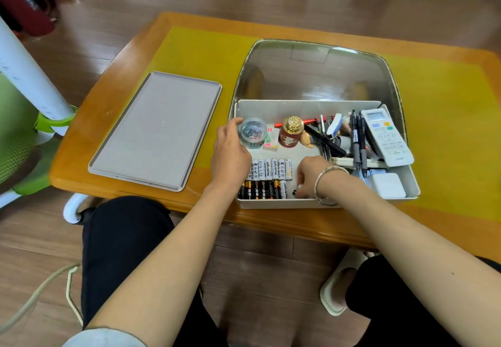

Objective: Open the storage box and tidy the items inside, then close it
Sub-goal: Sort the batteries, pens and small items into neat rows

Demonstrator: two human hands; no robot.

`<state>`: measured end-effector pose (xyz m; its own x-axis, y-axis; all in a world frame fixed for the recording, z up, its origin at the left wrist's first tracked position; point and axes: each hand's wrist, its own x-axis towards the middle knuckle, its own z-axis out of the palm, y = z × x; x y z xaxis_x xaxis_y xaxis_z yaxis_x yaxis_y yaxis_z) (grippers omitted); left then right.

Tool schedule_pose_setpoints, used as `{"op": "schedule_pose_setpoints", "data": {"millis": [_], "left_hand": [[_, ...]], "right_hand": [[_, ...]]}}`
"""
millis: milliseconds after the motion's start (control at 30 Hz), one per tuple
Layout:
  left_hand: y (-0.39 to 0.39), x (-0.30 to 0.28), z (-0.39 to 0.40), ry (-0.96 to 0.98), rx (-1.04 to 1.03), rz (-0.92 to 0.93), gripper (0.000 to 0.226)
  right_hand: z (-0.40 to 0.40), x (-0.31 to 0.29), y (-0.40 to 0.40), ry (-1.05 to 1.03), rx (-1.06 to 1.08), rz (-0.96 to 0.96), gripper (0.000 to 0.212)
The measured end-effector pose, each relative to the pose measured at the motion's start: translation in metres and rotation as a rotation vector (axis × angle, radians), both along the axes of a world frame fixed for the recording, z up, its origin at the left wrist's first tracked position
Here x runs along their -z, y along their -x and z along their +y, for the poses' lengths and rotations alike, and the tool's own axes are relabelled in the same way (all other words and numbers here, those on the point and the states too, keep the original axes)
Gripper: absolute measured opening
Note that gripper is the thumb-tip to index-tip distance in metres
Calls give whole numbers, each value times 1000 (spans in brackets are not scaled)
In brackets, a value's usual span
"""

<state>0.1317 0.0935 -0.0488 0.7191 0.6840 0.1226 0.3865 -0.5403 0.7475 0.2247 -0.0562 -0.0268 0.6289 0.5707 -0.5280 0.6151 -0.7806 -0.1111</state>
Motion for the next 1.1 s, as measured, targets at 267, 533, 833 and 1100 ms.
{"op": "schedule_pose_setpoints", "data": {"millis": [267, 533, 833, 1100], "left_hand": [[0, 0, 0, 5, -1, -7, 52], [0, -1, 0, 2, -4, -2, 52], [0, -1, 0, 8, -5, 0, 51], [0, -1, 0, 9, -6, -6, 51]], "right_hand": [[-10, -2, -8, -182, 138, -74, 18], [-6, 5, 2, -235, 288, 210, 47], [-4, 0, -4, -188, 180, 161, 74], [-1, 2, -4, -219, 199, 217, 90]]}}
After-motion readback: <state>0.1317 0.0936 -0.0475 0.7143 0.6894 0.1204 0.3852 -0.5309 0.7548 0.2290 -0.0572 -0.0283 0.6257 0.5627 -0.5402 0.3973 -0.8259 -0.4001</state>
